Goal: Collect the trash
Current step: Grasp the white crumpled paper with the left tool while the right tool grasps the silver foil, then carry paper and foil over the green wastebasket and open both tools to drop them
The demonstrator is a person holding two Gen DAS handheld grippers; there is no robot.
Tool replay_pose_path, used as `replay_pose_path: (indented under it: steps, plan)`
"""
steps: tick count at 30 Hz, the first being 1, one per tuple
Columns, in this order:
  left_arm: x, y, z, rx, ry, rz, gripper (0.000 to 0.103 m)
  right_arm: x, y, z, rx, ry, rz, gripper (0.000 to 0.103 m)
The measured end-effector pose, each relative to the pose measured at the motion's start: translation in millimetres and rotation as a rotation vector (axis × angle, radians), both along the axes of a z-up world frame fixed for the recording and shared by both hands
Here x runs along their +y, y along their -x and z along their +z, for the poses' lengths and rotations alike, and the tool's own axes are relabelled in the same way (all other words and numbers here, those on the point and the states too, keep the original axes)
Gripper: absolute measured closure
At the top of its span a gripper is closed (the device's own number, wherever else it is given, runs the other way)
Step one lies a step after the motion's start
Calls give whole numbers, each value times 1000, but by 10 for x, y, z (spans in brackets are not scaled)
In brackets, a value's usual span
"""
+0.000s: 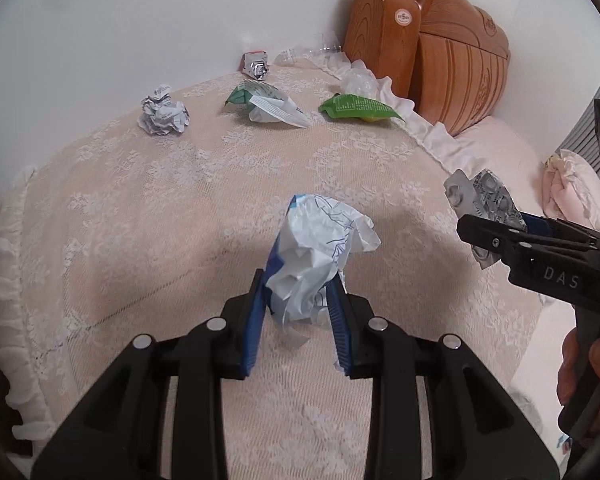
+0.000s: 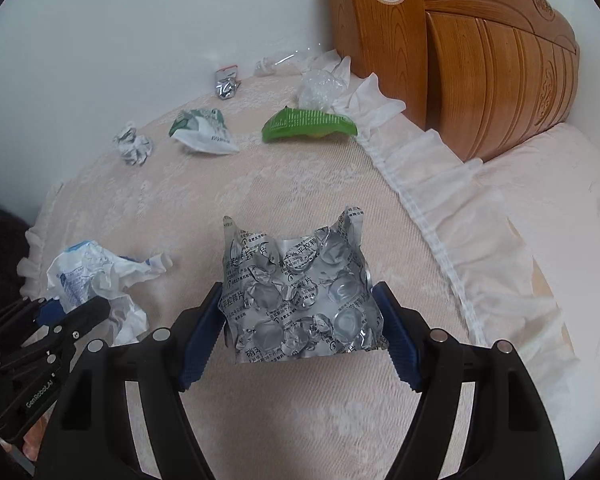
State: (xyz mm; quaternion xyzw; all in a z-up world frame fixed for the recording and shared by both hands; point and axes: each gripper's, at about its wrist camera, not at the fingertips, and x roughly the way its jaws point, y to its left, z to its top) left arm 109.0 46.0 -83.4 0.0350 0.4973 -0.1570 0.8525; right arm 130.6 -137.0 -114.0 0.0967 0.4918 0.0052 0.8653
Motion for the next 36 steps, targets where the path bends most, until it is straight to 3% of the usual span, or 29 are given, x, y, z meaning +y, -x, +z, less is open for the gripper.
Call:
replay_pose_path:
  steps: [10,18,28,36]
  plan:
    - [-203,823,75,32,20,-49,73,68,848,138,-26,-22,28,27]
    - [-630,1196,179,18,21,-168,73,-270,1468,141,-43,-44,-25,27]
    - [-1661,1813,208,15,25,-442,73,-1212,2948,-340,111,7,-270,26]
    - [-2291,2267,140,30,8,-575,73,-1634,3582,-644,146,-30,-390,26]
